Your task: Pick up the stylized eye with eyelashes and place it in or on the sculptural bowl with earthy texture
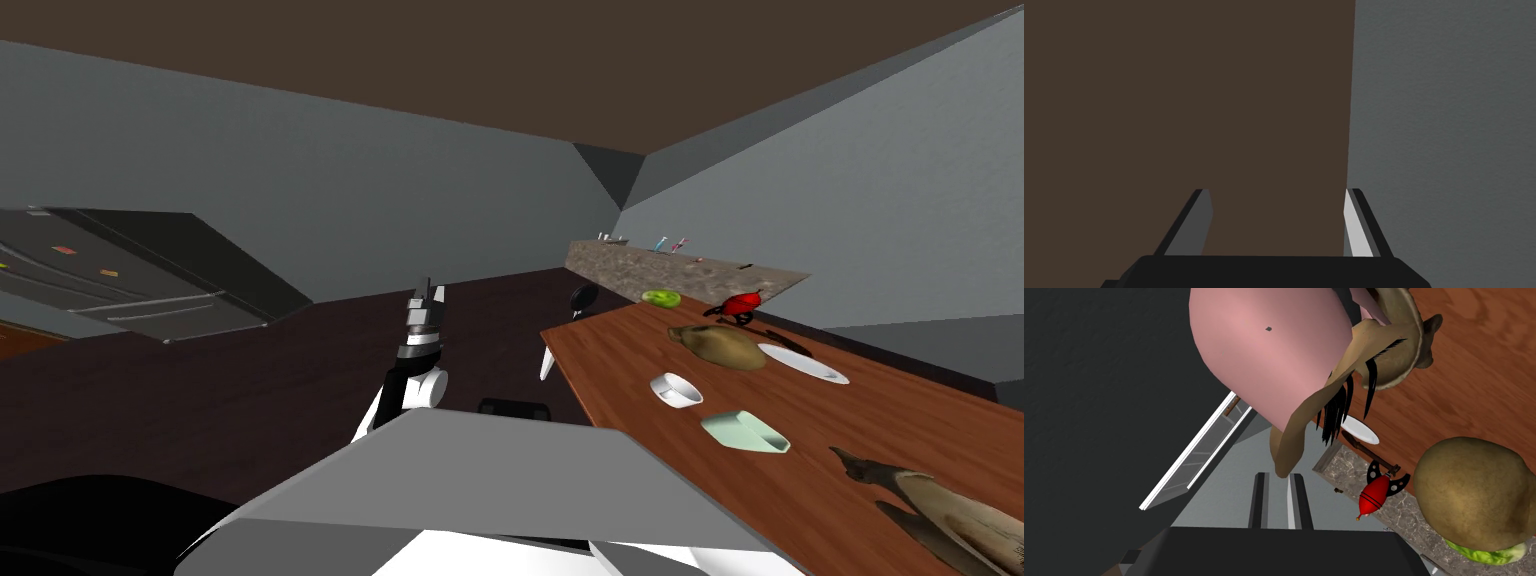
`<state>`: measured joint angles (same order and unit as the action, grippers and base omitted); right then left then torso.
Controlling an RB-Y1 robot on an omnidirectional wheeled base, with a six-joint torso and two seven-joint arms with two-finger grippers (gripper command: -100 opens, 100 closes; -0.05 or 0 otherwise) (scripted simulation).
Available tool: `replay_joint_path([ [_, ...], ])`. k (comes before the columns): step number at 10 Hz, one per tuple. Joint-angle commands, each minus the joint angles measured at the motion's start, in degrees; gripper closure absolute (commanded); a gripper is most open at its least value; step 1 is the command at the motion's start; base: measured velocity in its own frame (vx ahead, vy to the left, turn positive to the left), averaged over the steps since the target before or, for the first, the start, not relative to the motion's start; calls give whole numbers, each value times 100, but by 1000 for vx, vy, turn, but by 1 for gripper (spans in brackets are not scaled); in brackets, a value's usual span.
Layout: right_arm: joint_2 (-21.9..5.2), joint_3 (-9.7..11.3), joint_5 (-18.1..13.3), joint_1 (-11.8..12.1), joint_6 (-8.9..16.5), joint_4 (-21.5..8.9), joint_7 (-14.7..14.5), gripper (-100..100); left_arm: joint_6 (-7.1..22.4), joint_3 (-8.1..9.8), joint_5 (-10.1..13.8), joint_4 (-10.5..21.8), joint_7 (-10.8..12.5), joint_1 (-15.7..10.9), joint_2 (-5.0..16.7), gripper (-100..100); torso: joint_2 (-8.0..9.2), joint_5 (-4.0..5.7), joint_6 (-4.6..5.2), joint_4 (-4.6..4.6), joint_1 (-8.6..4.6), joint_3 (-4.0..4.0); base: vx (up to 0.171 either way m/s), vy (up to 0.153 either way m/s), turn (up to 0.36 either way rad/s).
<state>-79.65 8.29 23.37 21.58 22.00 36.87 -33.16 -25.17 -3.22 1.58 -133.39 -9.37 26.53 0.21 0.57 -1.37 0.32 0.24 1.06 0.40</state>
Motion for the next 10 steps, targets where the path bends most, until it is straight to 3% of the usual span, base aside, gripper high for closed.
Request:
replay_joint_path([
  [1, -4, -12, 257, -186, 136, -204, -277, 100, 0, 0, 0, 0, 0, 0, 0, 0, 0, 0, 0, 0, 0, 0, -84, -41, 117],
  [4, -100, -163, 793, -463, 583, -406, -767, 100, 0, 0, 0, 0, 0, -1, 0, 0, -1, -23, -17, 1, 18, -1, -144, -70, 246],
  [5, -100, -163, 868, -463, 583, -406, -767, 100, 0, 0, 0, 0, 0, -1, 0, 0, 4, -26, -18, 3, 17, 3, -115, -69, 119],
  [7, -162, -258, 1251, -647, 862, -527, -1078, 100, 0, 0, 0, 0, 0, 0, 0, 0, -8, -35, -8, 1, 33, -4, -103, -71, 173],
  [10, -245, -386, 1801, -903, 1244, -696, -1497, 100, 0, 0, 0, 0, 0, -1, 0, 0, 13, -52, -10, 6, 41, 9, -193, -99, 240],
])
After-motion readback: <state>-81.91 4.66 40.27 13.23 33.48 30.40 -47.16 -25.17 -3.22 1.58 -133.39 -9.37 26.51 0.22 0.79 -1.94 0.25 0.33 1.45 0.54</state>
